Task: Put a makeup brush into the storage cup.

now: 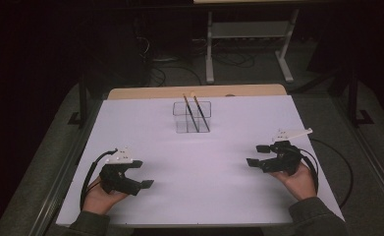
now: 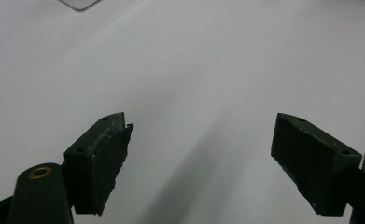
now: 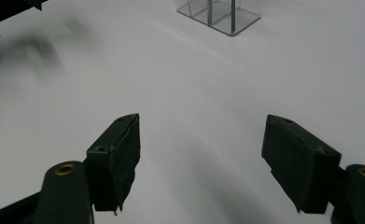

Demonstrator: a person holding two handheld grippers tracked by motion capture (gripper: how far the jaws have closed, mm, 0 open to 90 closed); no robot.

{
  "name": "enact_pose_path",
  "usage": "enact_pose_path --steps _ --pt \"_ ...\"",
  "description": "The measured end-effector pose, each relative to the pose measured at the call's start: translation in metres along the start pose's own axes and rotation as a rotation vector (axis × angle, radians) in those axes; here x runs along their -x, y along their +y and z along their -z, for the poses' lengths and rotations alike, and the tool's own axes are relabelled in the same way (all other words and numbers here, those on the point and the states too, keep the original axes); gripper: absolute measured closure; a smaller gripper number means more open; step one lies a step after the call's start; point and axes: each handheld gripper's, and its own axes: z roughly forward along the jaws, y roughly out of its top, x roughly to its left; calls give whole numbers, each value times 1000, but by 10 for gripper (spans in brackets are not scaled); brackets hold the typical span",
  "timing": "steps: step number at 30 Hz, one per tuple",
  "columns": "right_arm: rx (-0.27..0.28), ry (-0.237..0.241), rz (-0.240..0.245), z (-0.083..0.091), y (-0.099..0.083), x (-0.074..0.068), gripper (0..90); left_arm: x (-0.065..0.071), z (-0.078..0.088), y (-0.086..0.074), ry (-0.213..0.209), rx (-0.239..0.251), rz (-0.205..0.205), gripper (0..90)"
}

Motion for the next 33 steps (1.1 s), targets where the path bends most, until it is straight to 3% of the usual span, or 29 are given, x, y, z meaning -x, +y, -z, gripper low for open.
enact_pose_path --steps 24,33 --pt "12 -1 -28 6 -23 -6 246 4 -2 -4 0 -12 8 176" --pt "17 -6 -42 9 -31 -3 242 3 -3 -4 1 -31 -11 173"
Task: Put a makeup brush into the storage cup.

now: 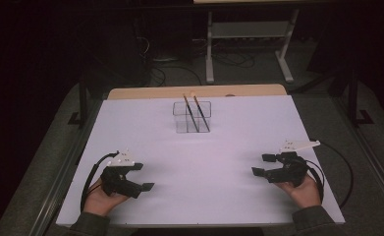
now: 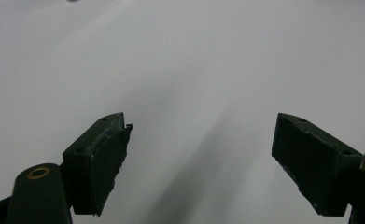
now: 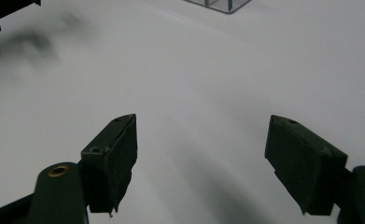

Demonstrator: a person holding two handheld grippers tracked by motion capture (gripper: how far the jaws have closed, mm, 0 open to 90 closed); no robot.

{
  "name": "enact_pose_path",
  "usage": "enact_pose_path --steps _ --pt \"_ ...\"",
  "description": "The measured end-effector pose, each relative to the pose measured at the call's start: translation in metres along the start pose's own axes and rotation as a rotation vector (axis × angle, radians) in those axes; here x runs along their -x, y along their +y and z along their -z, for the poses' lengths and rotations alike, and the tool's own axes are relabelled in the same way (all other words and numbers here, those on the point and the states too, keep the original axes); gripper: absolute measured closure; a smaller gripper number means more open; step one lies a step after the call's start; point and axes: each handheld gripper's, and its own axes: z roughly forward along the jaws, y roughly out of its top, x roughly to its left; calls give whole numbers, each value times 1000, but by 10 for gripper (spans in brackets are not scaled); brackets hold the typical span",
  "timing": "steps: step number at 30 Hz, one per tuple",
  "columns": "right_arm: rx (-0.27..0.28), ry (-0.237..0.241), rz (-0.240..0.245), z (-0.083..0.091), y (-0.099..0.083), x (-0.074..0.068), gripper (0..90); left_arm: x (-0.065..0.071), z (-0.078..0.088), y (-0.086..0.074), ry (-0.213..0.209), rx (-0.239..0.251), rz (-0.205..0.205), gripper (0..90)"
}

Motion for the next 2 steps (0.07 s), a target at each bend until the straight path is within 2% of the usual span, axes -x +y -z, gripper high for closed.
enact_pose_path --steps 2 --pt "-1 0 -1 0 0 0 239 0 0 0 1 1 3 173"
